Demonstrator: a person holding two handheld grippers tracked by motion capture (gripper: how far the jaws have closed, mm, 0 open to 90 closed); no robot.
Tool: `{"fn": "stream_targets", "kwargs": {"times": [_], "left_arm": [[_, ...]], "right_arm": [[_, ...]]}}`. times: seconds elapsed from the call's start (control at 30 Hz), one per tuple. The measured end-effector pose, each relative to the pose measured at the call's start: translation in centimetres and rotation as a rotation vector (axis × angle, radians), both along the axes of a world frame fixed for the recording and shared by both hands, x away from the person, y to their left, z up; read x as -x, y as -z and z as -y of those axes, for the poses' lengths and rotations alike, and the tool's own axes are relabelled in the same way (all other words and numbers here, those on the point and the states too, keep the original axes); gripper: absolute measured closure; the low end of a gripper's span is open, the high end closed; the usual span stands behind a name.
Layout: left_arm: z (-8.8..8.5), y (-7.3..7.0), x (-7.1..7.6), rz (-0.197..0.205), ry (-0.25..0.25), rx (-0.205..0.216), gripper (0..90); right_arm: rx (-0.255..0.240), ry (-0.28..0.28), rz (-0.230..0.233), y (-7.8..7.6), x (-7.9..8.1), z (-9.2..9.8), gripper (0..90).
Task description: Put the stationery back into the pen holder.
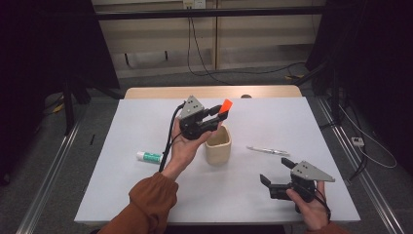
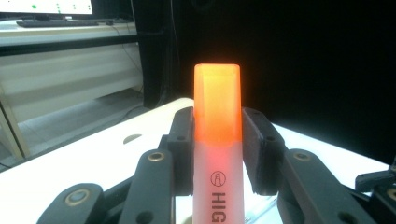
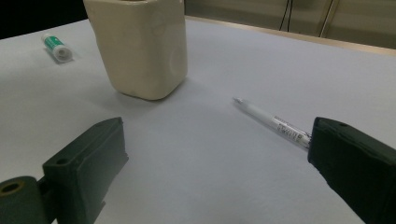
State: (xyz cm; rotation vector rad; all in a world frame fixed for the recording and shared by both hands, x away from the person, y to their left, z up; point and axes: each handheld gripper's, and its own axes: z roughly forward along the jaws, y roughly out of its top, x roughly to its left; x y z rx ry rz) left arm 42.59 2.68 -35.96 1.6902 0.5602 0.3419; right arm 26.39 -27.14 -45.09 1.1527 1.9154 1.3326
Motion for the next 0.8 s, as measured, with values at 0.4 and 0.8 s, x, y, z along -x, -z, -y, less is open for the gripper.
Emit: {"fn": "stream_targets", "kwargs": {"times": [0.4,0.8], "left_arm": [[0.3,2.0,-0.2,-0.027,0.0,-0.026,67.1],[0.2,3.6,-0.1,-0.05,0.011,-0.058,67.0]], "right_arm": [[0.001,-0.001,0.001,0.0,0.0,0.0,4.1],[0.0,-0.002,0.002,0.0,0.0,0.0,4.1]]}}
